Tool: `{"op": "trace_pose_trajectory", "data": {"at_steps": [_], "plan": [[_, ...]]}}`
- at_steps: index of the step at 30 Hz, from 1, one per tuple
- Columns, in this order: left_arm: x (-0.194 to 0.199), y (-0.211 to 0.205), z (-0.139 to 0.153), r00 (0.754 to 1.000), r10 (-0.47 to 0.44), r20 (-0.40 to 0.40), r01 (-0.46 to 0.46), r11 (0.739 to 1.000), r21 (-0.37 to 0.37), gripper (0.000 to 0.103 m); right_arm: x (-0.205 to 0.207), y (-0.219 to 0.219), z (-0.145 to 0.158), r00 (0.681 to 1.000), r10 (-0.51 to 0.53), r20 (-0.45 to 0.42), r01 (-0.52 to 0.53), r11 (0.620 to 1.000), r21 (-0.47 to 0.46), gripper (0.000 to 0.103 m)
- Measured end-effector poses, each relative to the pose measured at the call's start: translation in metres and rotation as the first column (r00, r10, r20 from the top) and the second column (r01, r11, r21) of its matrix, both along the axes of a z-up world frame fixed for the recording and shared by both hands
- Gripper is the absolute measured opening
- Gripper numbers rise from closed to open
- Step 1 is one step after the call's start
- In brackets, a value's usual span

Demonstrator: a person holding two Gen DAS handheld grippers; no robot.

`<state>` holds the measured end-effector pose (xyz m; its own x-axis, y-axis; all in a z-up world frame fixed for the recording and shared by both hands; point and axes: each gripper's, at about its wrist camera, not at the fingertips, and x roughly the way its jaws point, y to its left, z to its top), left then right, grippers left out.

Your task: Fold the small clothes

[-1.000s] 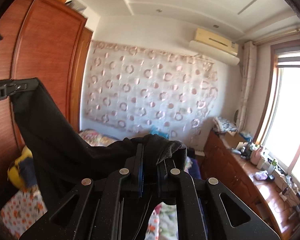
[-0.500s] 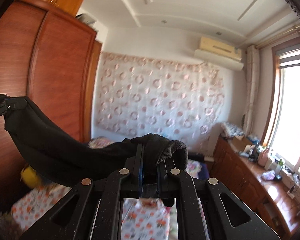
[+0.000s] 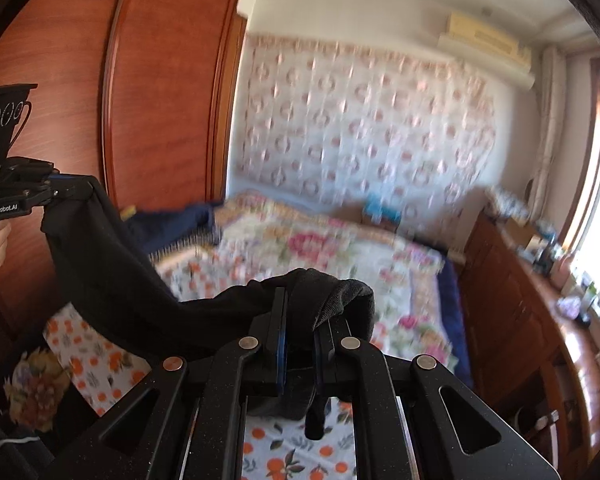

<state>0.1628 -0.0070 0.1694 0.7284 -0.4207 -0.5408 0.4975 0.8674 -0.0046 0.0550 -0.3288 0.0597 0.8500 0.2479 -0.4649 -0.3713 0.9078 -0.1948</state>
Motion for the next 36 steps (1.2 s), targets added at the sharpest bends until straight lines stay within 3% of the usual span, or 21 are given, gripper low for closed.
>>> {"op": "trace_pose_trajectory", "data": {"at_steps": [4, 7, 12, 17, 20, 24, 33, 35, 36], "plan": [[0.047, -0.002, -0.063, 0.992, 0.035, -0.125, -0.035, 0.999, 0.003, 0.005, 0.059, 0.003, -0.05, 0.993, -0.009, -0.117, 0.008, 1.0, -0.005, 0.01], [0.078, -0.001, -0.091, 0.982, 0.057, -0.179, -0.057, 0.998, 0.006, 0.004, 0.097, 0.01, -0.072, 0.986, -0.014, -0.163, 0.011, 1.0, -0.024, 0.01], [0.117, 0.008, -0.119, 0.964, 0.07, -0.255, -0.081, 0.996, -0.031, 0.004, 0.152, 0.012, -0.074, 0.979, -0.014, -0.204, 0.01, 1.0, -0.024, 0.01], [0.143, 0.017, -0.131, 0.959, 0.068, -0.276, -0.09, 0.994, -0.069, 0.005, 0.224, 0.008, -0.05, 0.975, -0.015, -0.221, 0.011, 1.0, -0.019, 0.01], [0.159, 0.021, -0.128, 0.964, 0.081, -0.253, -0.107, 0.99, -0.093, 0.005, 0.234, 0.006, -0.048, 0.977, -0.027, -0.21, 0.029, 1.0, 0.004, 0.01], [0.182, 0.024, -0.128, 0.966, 0.107, -0.236, -0.137, 0.984, -0.113, 0.005, 0.245, 0.01, -0.063, 0.977, -0.052, -0.205, 0.058, 0.998, 0.025, 0.01], [0.215, 0.023, -0.163, 0.955, 0.123, -0.268, -0.151, 0.985, -0.088, 0.006, 0.283, 0.021, -0.102, 0.96, -0.099, -0.262, 0.113, 0.993, 0.04, 0.011], [0.212, 0.021, -0.163, 0.962, 0.119, -0.246, -0.14, 0.987, -0.073, 0.027, 0.29, 0.023, -0.106, 0.957, -0.107, -0.268, 0.12, 0.992, 0.035, 0.011], [0.21, 0.02, -0.162, 0.964, 0.116, -0.237, -0.137, 0.988, -0.074, 0.05, 0.292, 0.024, -0.106, 0.957, -0.112, -0.269, 0.124, 0.992, 0.03, 0.011]]}}
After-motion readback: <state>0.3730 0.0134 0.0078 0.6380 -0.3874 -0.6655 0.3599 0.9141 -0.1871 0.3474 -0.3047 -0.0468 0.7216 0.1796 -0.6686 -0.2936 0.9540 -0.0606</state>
